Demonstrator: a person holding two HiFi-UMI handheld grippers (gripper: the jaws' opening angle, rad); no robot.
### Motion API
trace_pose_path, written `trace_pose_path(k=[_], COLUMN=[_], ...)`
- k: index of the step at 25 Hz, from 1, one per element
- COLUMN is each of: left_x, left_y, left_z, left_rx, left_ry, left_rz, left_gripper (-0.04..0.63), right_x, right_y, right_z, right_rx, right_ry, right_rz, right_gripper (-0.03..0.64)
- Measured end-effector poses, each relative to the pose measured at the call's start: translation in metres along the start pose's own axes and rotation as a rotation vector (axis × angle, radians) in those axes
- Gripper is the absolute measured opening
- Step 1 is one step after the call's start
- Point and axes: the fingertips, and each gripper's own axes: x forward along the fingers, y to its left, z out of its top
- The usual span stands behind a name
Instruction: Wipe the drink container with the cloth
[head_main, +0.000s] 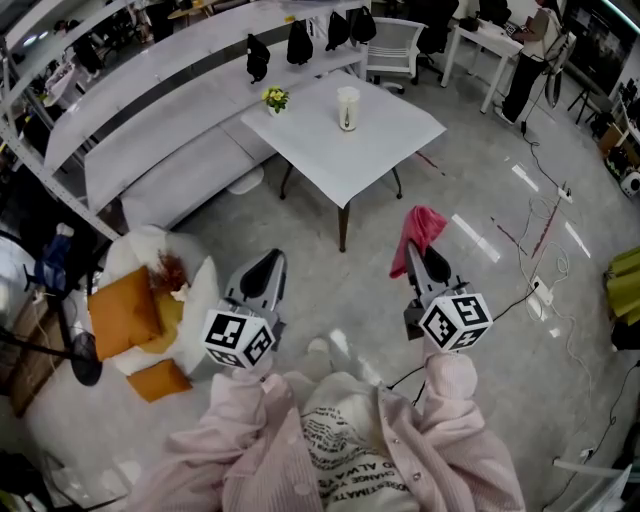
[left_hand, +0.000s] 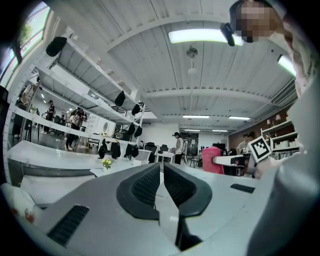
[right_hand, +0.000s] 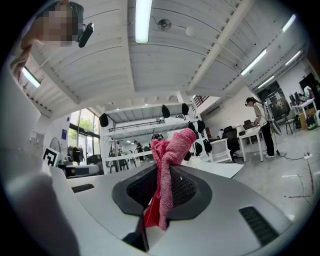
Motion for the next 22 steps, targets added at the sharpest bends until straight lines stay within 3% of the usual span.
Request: trace_pose_path(k=[2, 4, 11, 22], left_x=[0.003, 0.009, 0.052, 0.176], left_y=[0.006, 0.012, 0.041, 0.108], left_z=[-0.002, -0.006, -0.018, -0.023], left_rx=[-0.001, -0.012, -0.037, -0.094], left_ry=[0.004, 0.015, 0.048, 0.087], left_rz=[0.012, 0.010, 0.020, -0.021], left_gripper=[0.003, 0.059, 0.098, 0.209], right_x=[0.008, 0.017, 0.063, 0.168], right_y=[-0.002, -0.005, -0.032, -0.096], right_z=[-0.005, -0.009, -0.015, -0.017], right_rx=[0.008, 0.014, 0.027, 0.042], right_ry=[0.011, 0.022, 0.055, 0.120], right_rz=[0.007, 0.012, 0.012, -0.031], right_gripper=[0.046, 0.046, 0.046, 0.046])
